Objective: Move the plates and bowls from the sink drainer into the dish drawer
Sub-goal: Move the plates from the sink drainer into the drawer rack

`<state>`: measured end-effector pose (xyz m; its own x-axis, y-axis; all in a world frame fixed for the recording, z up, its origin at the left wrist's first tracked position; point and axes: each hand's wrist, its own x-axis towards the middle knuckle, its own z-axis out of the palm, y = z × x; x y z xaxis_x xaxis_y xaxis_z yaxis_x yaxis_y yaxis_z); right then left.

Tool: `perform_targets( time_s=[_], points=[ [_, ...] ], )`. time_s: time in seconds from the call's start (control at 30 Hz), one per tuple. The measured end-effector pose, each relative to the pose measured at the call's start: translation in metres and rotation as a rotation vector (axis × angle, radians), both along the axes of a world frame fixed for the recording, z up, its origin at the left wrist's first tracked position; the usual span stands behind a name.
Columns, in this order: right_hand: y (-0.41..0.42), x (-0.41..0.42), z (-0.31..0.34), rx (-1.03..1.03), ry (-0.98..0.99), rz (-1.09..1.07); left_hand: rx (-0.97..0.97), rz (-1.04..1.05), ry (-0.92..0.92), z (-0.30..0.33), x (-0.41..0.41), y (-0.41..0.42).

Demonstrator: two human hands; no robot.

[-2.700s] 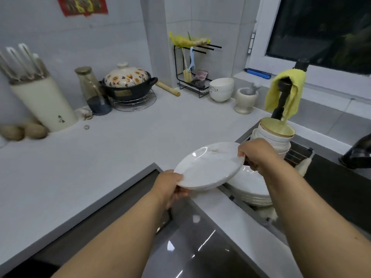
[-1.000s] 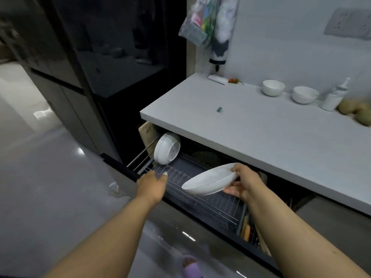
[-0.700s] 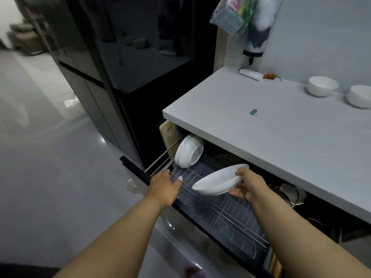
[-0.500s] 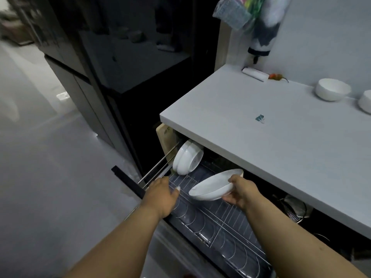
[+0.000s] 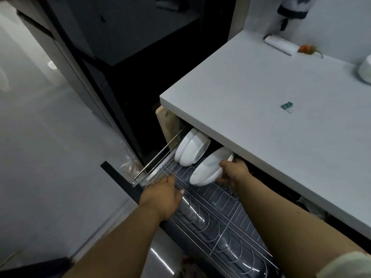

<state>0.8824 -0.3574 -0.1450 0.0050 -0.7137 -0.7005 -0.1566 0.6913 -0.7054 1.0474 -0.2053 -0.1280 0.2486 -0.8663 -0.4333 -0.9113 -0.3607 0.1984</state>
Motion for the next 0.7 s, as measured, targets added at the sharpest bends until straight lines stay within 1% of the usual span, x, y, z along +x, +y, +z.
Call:
perform_targets(
  time_s=[0.13,0.23,0.43,0.57,0.7],
  points=[
    [-0.011,0.015,-0.007,0.04,0.03,-0.015,-0.014,-0.04,-0.001,-0.002,0.001,0.0],
    [-0.018,0.024,-0.012,0.025,0.051,-0.025,-0.058,-0.015,0.035,-0.004,0.003,-0.001],
    [-0.031,0.043,-0.021,0.006,0.098,0.026,-0.118,-0.011,0.061,-0.01,0.005,0.003],
    [-0.038,0.059,-0.023,-0.038,0.087,0.05,-0.127,-0.008,0.082,-0.015,0.006,0.004],
    [-0.044,0.073,-0.022,0.001,0.076,0.06,-0.15,-0.009,0.076,-0.017,0.007,0.004]
  ],
)
